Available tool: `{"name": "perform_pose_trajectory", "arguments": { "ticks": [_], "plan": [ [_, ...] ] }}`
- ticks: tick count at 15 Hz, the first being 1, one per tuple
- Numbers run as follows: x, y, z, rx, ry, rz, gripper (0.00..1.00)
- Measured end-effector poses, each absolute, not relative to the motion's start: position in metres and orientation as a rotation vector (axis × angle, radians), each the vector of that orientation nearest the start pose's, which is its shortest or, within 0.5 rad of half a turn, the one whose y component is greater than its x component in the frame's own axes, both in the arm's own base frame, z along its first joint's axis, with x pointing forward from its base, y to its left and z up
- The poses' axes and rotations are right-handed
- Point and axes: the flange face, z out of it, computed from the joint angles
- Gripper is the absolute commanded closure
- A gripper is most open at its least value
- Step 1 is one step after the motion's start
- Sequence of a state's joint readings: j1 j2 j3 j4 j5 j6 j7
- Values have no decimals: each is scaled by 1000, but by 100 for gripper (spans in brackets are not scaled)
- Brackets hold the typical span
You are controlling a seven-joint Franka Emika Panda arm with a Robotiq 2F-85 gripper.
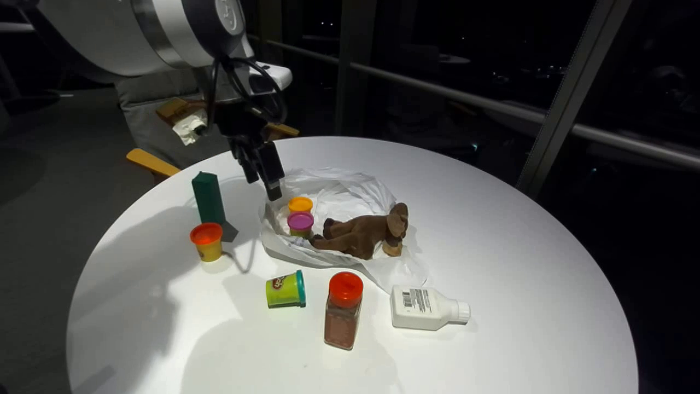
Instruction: Remove the objects from the plastic bag and put them on the table.
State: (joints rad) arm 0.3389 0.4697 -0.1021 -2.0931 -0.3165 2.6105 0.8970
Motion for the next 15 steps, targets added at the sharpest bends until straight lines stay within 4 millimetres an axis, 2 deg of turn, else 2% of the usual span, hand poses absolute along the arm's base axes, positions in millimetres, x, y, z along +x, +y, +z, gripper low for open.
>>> {"name": "perform_pose_trajectory", "arguments": {
  "ticks": [3,10,15],
  "plan": [
    [594,134,194,-3173,642,-222,0],
    [623,132,151,-3207,383,-171,0],
    [642,134,147,-3211,313,-256,0]
  ]
}}
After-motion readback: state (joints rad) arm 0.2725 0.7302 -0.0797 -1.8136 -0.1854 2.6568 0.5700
